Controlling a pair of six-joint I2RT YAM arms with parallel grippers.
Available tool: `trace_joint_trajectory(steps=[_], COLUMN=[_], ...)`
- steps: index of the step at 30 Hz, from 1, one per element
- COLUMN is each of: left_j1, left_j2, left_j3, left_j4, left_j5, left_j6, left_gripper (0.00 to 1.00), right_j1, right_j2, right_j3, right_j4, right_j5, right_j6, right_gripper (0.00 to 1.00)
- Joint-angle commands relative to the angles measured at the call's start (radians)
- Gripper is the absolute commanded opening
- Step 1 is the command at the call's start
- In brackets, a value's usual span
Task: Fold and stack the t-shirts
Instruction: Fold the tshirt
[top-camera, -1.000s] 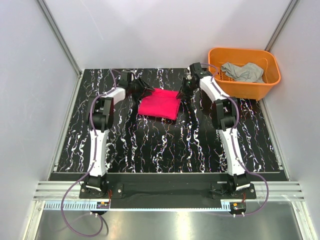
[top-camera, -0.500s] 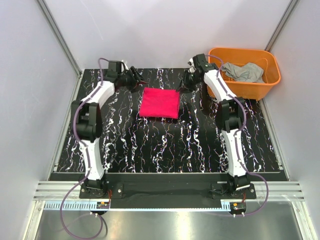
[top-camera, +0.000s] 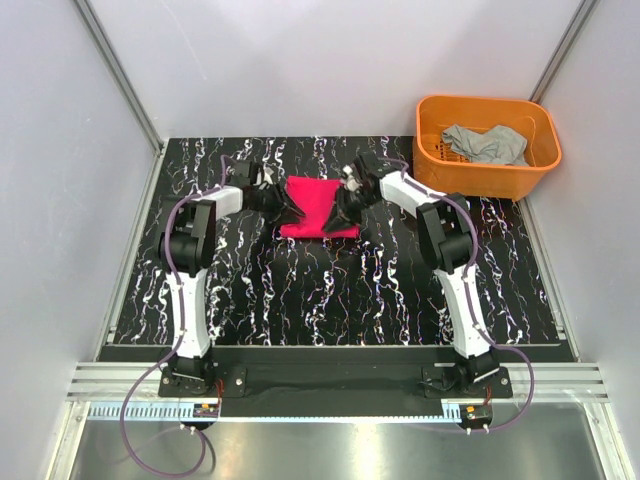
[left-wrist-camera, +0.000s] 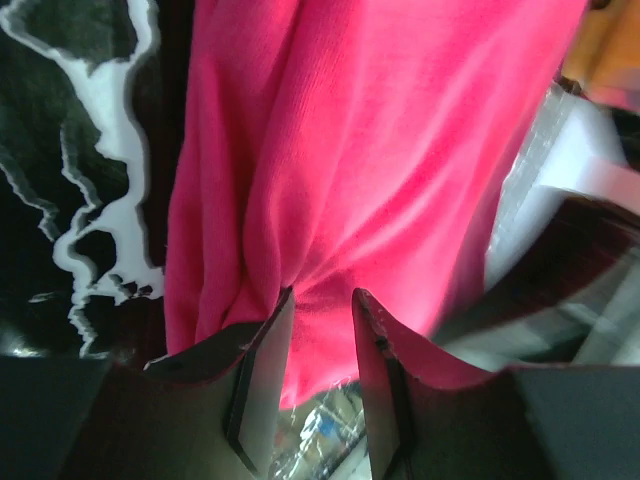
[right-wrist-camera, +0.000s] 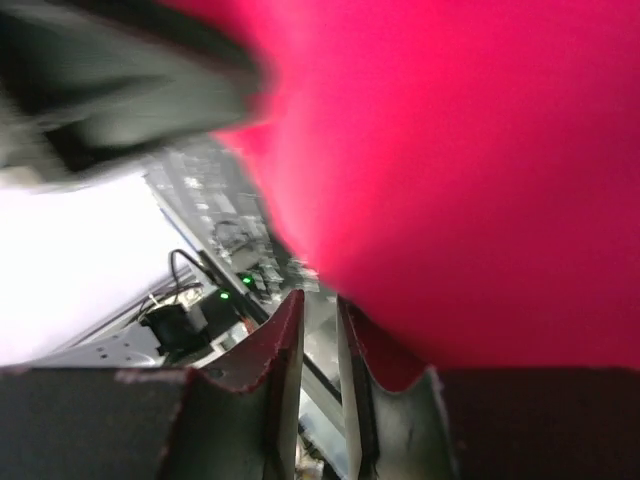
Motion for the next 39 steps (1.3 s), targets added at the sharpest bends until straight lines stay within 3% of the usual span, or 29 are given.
trace_joint_trajectory(steps=[1,5,9,14,20,27,30,34,39], left_j1=[0.014,0.018,0.014,0.000,0.021,0.093,0.121,0.144,0.158], left_j2=[0.016,-0.043,-0.170,-0.215,-0.029,0.246,0.321,0.304,0.141], left_j3=[0.001,0.000,-0.015,0.024,0.182,0.265,0.346,0.408,0.336], left_j4=[-0.041,-0.116,-0.120,-0.120,-0.072,0.302,0.308,0.234,0.173], left_j5=[-0.018,-0.052,-0.029,-0.015,-0.023,0.046,0.061,0.080,0.123], left_j6=[0.109,0.194,0.174,0.137,0.088,-0.183,-0.227,-0.208,-0.173], left_gripper=[0.39,0.40,0.41,0.45,0.49,0.49,0.49,0.50,0.60], right_j1=[-0.068,-0.124,-0.130,-0.122,-0.119,-0.127,-0.134,-0.139,-0.139], right_j2=[-0.020,-0.093,-0.189,-0.187,-0.070,0.001,-0.006,-0.064,-0.150], right_j3=[-0.097,-0.177,-0.196,-0.150,-0.049,-0.044,-0.085,-0.136,-0.174], right_j4=[0.095,0.096,0.086,0.086,0.090,0.093,0.089,0.075,0.026], right_j5=[-0.039,-0.045,-0.074,-0.108,-0.082,-0.068,-0.054,-0.048,-0.011], right_j6=[-0.036,-0.043,-0.045,-0.008,0.015,-0.011,-0.033,-0.066,-0.088], right_gripper=[0.25,0.24,0.25,0.26,0.26,0.27,0.27,0.30,0.36])
